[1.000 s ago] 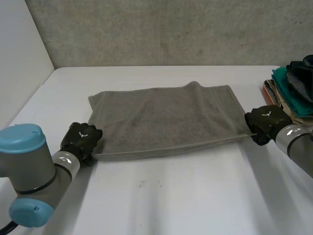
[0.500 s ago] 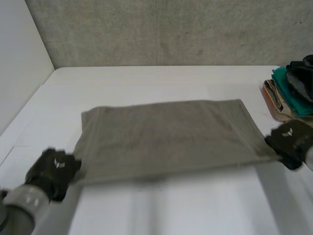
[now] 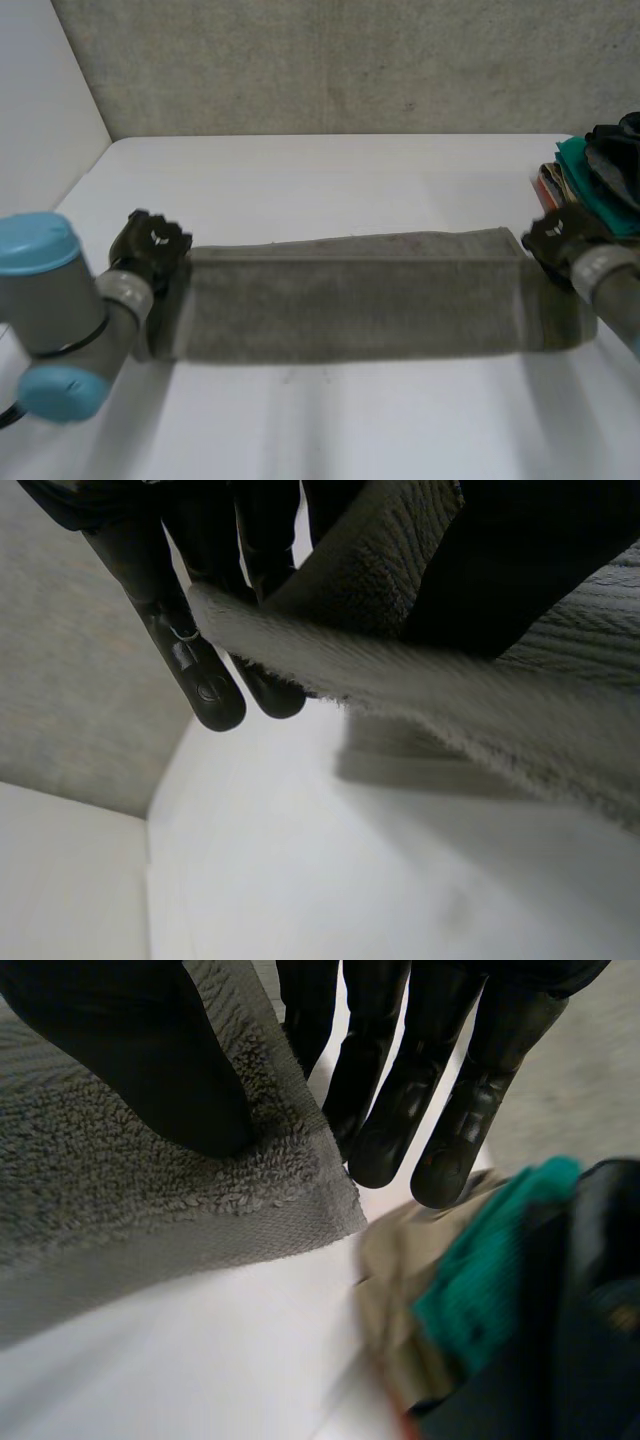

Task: Fold the laundry.

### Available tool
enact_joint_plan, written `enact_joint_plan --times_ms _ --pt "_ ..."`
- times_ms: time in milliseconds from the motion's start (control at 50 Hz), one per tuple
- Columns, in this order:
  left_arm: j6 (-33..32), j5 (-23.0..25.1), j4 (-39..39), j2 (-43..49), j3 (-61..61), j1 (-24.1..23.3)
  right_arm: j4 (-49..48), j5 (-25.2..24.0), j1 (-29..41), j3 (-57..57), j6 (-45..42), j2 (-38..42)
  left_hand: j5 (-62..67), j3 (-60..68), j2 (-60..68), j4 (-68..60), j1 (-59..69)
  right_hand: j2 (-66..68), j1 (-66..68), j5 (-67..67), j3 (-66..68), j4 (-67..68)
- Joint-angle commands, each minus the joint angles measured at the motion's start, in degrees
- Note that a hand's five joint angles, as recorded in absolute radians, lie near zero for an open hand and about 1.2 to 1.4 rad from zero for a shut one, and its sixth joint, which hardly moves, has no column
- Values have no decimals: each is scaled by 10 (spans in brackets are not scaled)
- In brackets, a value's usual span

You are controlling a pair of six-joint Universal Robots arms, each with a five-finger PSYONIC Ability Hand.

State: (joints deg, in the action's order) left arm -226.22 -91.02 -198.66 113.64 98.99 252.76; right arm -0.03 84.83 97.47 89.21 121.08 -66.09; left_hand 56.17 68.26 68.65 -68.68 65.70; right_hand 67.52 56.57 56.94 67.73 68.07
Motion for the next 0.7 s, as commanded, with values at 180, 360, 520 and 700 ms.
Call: enact_joint_plan --times_ms 180,360,520,700 --pt "-73 -14 -93 243 -273 -15 -219 46 47 -250 -15 256 -167 -188 -192 192 -163 -405 -296 -399 -407 -411" --pt "-71 -16 -111 200 -223 -52 -227 45 55 -206 69 212 -562 -583 -586 587 -557 -575 -466 -569 -577 -581" --pt "3 -12 -109 46 -83 -56 -147 -6 30 -59 248 26 -562 -583 -586 587 -557 -575 -466 -569 -577 -581" --pt "132 -6 -107 -38 9 -67 -4 -121 -46 18 247 -8 -562 -583 -586 587 -557 -511 -401 -505 -513 -516"
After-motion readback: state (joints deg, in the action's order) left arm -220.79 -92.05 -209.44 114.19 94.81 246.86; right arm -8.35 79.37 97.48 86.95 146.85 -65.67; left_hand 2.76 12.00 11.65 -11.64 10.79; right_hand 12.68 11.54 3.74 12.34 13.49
